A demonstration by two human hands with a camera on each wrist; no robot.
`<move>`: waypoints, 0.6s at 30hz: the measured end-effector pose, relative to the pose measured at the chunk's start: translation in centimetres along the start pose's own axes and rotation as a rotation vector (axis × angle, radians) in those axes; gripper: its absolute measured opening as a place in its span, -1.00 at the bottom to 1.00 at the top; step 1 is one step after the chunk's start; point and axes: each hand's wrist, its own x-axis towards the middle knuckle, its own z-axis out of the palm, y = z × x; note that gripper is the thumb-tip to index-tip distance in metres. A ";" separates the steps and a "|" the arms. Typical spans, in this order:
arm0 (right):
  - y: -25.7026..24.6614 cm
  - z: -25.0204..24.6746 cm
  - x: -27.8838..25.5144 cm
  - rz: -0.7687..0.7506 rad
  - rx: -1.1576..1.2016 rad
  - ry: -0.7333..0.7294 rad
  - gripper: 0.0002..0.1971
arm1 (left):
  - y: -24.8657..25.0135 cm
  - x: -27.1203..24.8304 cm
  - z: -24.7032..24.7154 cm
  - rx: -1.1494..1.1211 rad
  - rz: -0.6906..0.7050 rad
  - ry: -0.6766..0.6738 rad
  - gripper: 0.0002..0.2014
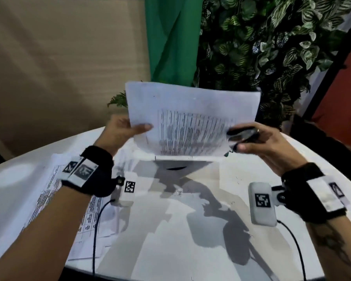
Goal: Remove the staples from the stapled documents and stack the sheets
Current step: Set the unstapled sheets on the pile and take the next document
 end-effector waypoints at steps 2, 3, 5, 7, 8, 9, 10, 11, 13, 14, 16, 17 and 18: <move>1.3 0.3 -1.1 0.098 -0.040 0.022 -0.34 | -1.6 -1.3 0.0 0.050 -0.083 -0.013 -0.86; 1.7 0.5 -1.6 0.135 -0.039 0.038 -0.32 | -2.1 -2.0 0.0 0.069 -0.111 -0.018 -0.89; 2.3 0.8 -2.4 0.184 -0.016 0.057 -0.30 | -2.9 -3.1 0.3 0.050 -0.168 -0.041 -0.85; 2.4 1.0 -3.2 0.214 0.000 0.054 -0.29 | -3.0 -4.0 0.7 0.005 -0.207 -0.061 -0.71; 2.4 1.1 -3.5 0.225 0.004 0.046 -0.29 | -2.8 -4.3 0.9 -0.029 -0.207 -0.051 -0.63; 2.3 1.1 -3.8 0.235 0.007 0.033 -0.30 | -2.4 -4.4 1.2 -0.061 -0.188 -0.017 -0.57; 2.2 1.2 -4.1 0.243 0.008 0.020 -0.31 | -1.9 -4.3 1.4 -0.074 -0.147 0.036 -0.50; 2.1 1.2 -4.3 0.250 0.005 0.008 -0.33 | -1.2 -4.1 1.6 -0.055 -0.094 0.102 -0.41; 1.9 1.4 -4.7 0.256 0.001 -0.007 -0.34 | 0.3 -3.7 2.1 0.096 0.040 0.189 -0.21; 1.8 1.5 -4.8 0.254 0.001 -0.010 -0.35 | 1.1 -3.5 2.3 0.195 0.110 0.189 -0.12; 1.6 1.6 -5.0 0.245 0.013 -0.009 -0.35 | 2.4 -3.3 2.6 0.400 0.209 0.119 -0.10; 1.5 1.6 -5.0 0.238 0.026 -0.009 -0.36 | 2.9 -3.1 2.7 0.482 0.211 0.068 -0.17; 1.4 1.6 -5.1 0.228 0.042 -0.010 -0.36 | 3.4 -2.9 2.8 0.521 0.183 0.011 -0.26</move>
